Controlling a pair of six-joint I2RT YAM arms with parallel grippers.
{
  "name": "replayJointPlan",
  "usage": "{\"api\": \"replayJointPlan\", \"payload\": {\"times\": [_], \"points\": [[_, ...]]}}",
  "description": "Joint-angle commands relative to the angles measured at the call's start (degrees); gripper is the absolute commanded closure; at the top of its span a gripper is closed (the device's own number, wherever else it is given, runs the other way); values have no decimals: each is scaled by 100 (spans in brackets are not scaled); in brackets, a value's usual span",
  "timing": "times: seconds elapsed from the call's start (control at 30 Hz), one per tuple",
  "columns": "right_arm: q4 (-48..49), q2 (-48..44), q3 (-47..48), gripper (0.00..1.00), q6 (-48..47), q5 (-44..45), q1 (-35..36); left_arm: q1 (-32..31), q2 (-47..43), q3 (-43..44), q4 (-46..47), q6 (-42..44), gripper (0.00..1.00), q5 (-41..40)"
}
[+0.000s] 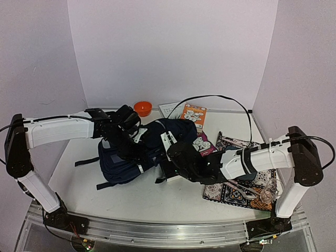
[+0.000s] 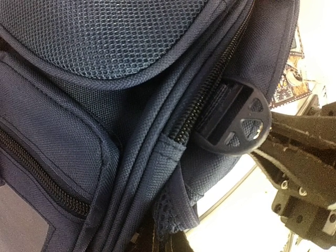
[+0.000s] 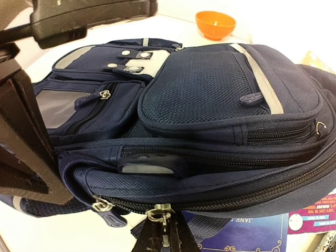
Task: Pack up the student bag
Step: Unzip the largest pocket of the student bag.
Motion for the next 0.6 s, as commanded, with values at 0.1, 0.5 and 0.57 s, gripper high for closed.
{"api": "replayJointPlan", "payload": {"times": [0.1,0.5,0.57], "points": [[-425,-632,-243,100,-83,-804,-600,203,-395,-216,169,447,100,-1445],[-1488,-931,-57,100,-496,-2657,-1873,261,-485,-932,-173,878,100,-3760],[-1626,-904,-42,100,-474,-2720,-2057,270,-485,-1033,-210,983,100,-4244]]}}
